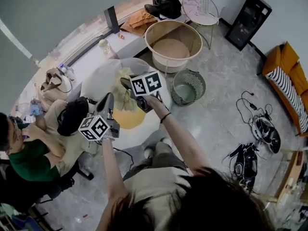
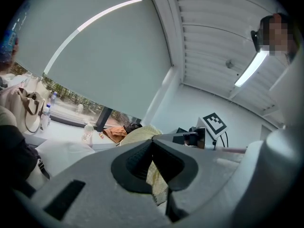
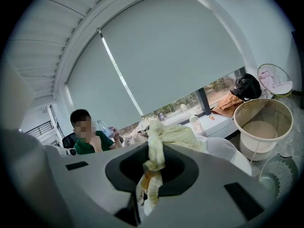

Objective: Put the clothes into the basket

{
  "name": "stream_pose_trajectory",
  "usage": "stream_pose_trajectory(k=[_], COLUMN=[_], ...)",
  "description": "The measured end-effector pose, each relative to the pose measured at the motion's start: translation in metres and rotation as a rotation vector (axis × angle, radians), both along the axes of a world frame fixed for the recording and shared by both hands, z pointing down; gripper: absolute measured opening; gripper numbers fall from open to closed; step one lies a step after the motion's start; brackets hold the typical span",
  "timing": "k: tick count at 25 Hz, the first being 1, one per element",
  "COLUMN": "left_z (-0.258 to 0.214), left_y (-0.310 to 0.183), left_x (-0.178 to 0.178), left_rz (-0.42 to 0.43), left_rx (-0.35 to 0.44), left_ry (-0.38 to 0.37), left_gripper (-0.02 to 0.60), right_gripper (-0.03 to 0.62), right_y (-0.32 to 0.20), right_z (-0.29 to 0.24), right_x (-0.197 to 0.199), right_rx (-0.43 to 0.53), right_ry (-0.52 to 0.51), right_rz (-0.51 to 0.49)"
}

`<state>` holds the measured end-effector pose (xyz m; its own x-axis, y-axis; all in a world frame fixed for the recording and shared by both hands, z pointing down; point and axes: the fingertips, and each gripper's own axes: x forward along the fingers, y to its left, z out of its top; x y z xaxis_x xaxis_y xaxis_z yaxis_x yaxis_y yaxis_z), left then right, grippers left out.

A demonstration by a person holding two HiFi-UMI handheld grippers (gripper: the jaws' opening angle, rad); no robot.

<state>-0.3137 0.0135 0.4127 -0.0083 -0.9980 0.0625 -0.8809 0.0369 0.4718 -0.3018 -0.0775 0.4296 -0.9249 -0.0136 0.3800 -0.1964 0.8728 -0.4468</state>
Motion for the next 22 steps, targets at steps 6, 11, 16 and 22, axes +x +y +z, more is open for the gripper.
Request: stream_pose_trajectory(k=[6,11,16,22], left_z=[-0.010,-0.011,-0.015,-0.019], left_y=[-0.026,-0.049,-0.080,-0.123], left_x=[0.023,0.043,0.071,0.106], left_rz=[0.089,0.136,0.190,0.246], left_rx=[0.008,0.004,0.007,0.014], left_ry=[-0.023,-0.015,-0.019,-0.022], left_gripper=[0.011,0.011,0.011,0.011], right_gripper=[0.048,0.048,0.048,0.048], right_y=[-0.025,-0.048,-0.077,-0.118], right_z=[-0.013,-0.019,-0.025,-0.029], right_x=[0.024,0.047,0.078,0.118], right_rx=[0.020,0.014,0.011,0.024], right_ry=[-0.017,-0.031,-0.041,-0.037], right_rz=[0.073,0.130,0.184,0.238])
